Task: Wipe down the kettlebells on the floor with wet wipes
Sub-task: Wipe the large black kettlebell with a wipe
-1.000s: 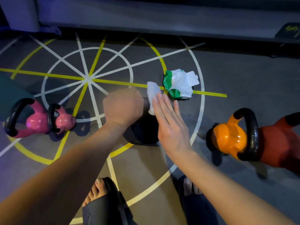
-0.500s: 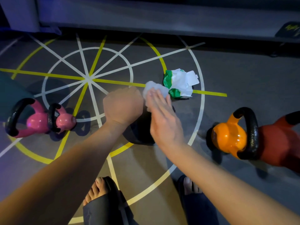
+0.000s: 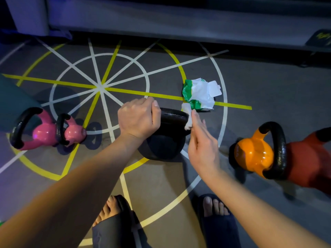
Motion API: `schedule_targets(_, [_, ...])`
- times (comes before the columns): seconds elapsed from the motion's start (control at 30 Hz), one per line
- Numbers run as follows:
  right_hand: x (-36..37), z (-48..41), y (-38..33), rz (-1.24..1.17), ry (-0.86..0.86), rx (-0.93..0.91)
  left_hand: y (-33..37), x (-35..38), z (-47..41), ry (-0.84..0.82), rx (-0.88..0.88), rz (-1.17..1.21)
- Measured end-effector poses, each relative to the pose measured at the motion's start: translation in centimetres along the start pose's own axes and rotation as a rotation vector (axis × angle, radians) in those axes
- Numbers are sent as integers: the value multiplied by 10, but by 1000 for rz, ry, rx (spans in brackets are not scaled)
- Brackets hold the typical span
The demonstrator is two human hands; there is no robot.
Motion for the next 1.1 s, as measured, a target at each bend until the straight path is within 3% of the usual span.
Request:
schedule_targets(0.17, [25, -32, -45, 33, -20, -258, -2, 3, 0, -5, -6, 18])
schedule_targets(0.33, [21, -33, -48, 141, -80, -387, -1, 2, 0, -5, 13, 36])
schedule_targets(0.43, [4, -16, -22, 150, -67, -352, 0, -1, 1, 21, 20, 24])
schedule_targets(0.6, [-8, 2, 20, 134, -115, -135, 0, -2, 1, 10, 7, 28])
schedule_targets(0.8, [18, -30, -45, 3, -39, -303, -2, 2, 1, -19, -1, 31])
schedule_targets(0.9, [17, -29, -41, 5, -53, -334, 0, 1, 1, -23, -2, 44])
schedule_targets(1.1, [-11, -5, 1, -128, -31, -192, 0, -2, 1, -43, -20, 53])
Point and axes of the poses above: each hand's wrist, its own z-axis away from the middle knuckle, its own x-axis out of the palm, y = z × x, the point moved 6 cm from there along -z, towards the middle knuckle, and after that the axes turned 9 degrees about -x, right-handed, at the moved point
